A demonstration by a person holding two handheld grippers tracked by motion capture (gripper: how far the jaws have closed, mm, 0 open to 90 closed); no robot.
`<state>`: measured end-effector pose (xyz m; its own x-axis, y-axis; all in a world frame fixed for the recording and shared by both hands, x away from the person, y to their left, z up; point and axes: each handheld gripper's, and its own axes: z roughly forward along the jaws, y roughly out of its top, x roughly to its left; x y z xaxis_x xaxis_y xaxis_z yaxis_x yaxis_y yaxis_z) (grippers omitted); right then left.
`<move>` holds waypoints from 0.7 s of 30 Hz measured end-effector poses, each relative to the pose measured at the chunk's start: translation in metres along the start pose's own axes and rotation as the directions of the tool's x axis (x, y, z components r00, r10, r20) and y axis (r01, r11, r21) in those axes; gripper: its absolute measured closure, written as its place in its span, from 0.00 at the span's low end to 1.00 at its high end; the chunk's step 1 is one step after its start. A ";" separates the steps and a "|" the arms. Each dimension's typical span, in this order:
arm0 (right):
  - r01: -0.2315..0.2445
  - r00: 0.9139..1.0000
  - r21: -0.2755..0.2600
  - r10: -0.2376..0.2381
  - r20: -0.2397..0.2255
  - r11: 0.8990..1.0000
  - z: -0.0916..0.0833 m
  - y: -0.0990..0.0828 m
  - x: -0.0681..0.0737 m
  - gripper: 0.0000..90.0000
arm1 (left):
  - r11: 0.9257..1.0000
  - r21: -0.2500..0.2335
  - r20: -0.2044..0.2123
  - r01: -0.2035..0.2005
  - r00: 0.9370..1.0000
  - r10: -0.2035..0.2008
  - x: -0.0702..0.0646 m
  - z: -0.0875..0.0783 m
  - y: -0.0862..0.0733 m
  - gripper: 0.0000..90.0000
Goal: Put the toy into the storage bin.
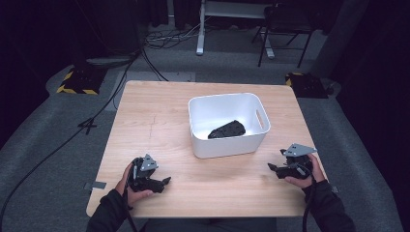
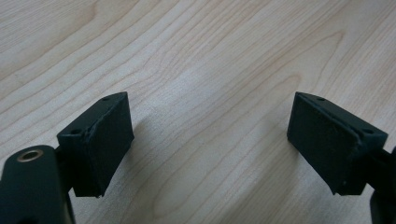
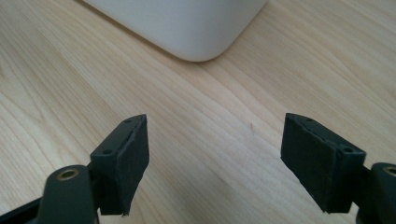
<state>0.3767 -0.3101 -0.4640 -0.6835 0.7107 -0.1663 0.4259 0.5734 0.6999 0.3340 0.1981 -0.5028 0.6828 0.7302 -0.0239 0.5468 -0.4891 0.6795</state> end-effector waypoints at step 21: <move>-0.069 0.998 0.003 0.069 -0.013 0.998 -0.005 -0.042 -0.003 0.25 | 1.000 0.000 0.000 0.000 1.000 0.000 0.000 0.000 0.000 0.16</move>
<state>0.3578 -0.3383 -0.4898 -0.6601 0.7432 -0.1091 0.4738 0.5246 0.7073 0.3340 0.1981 -0.5028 0.6829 0.7301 -0.0239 0.5468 -0.4892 0.6795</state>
